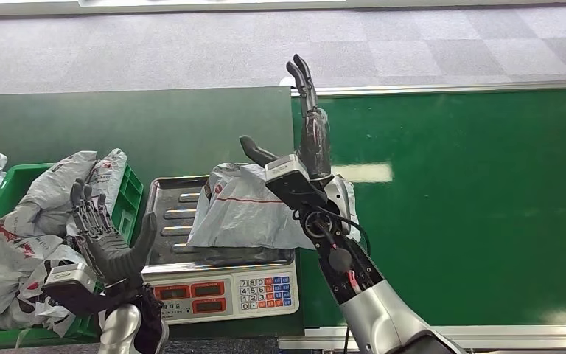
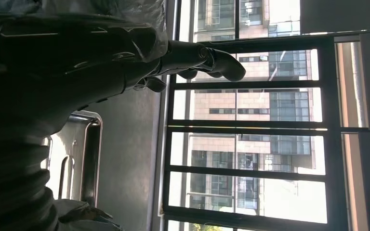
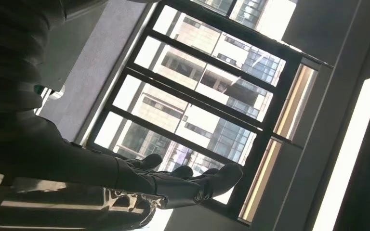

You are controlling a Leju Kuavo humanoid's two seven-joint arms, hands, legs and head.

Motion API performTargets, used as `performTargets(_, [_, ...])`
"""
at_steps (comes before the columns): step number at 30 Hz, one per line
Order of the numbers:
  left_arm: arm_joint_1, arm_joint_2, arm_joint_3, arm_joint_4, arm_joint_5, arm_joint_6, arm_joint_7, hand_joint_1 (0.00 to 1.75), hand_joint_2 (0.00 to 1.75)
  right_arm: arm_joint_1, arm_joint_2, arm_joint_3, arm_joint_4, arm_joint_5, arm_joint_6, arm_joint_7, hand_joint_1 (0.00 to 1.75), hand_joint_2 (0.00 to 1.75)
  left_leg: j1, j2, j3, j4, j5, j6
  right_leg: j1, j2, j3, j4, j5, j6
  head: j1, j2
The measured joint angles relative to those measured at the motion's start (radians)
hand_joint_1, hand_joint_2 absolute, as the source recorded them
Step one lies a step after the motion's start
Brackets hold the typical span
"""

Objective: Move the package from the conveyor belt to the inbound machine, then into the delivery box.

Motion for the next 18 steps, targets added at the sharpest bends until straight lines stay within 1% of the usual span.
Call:
performTargets(3, [0.014, 0.006, -0.001, -0.014, -0.008, 0.0, 0.0, 0.0, 1.75, 0.096, -0.035, -0.005, -0.172, -0.056, 0.036, 0.019, 0.0, 1.75, 0.0, 0.0, 0.0, 0.0, 0.0, 0.0, 0.0, 0.0, 0.0, 0.0, 0.0, 0.0, 0.0, 0.0])
performTargets(5, [0.023, 0.008, -0.002, -0.022, -0.015, 0.0, 0.0, 0.0, 1.75, 0.157, -0.056, -0.019, -0.257, -0.109, 0.072, 0.02, 0.0, 1.75, 0.0, 0.0, 0.0, 0.0, -0.001, 0.0, 0.0, 0.0, 0.0, 0.0, 0.0, 0.0, 0.0, 0.0])
performTargets(9, [0.034, 0.013, -0.013, -0.039, -0.04, -0.005, 0.0, 0.0, 1.75, 0.296, -0.084, -0.085, -0.39, -0.209, 0.16, 0.008, 0.0, 1.75, 0.0, -0.001, 0.0, 0.0, -0.001, 0.0, 0.0, 0.0, 0.0, -0.001, 0.0, 0.0, 0.0, 0.0])
performTargets(13, [0.035, 0.018, -0.027, -0.043, -0.058, -0.012, 0.0, 0.0, 1.75, 0.415, -0.1, -0.17, -0.476, -0.232, 0.197, 0.004, 0.0, 1.75, 0.0, 0.0, 0.0, 0.0, -0.001, 0.0, 0.0, 0.0, 0.0, -0.001, 0.0, 0.0, 0.0, 0.0])
performTargets(18, [0.035, 0.025, -0.044, -0.043, -0.078, -0.014, 0.0, 0.0, 1.75, 0.511, -0.107, -0.271, -0.518, -0.249, 0.205, 0.011, 0.0, 1.75, 0.0, 0.0, 0.0, 0.0, -0.001, 0.0, 0.0, 0.0, 0.0, -0.001, 0.0, 0.0, 0.0, 0.0])
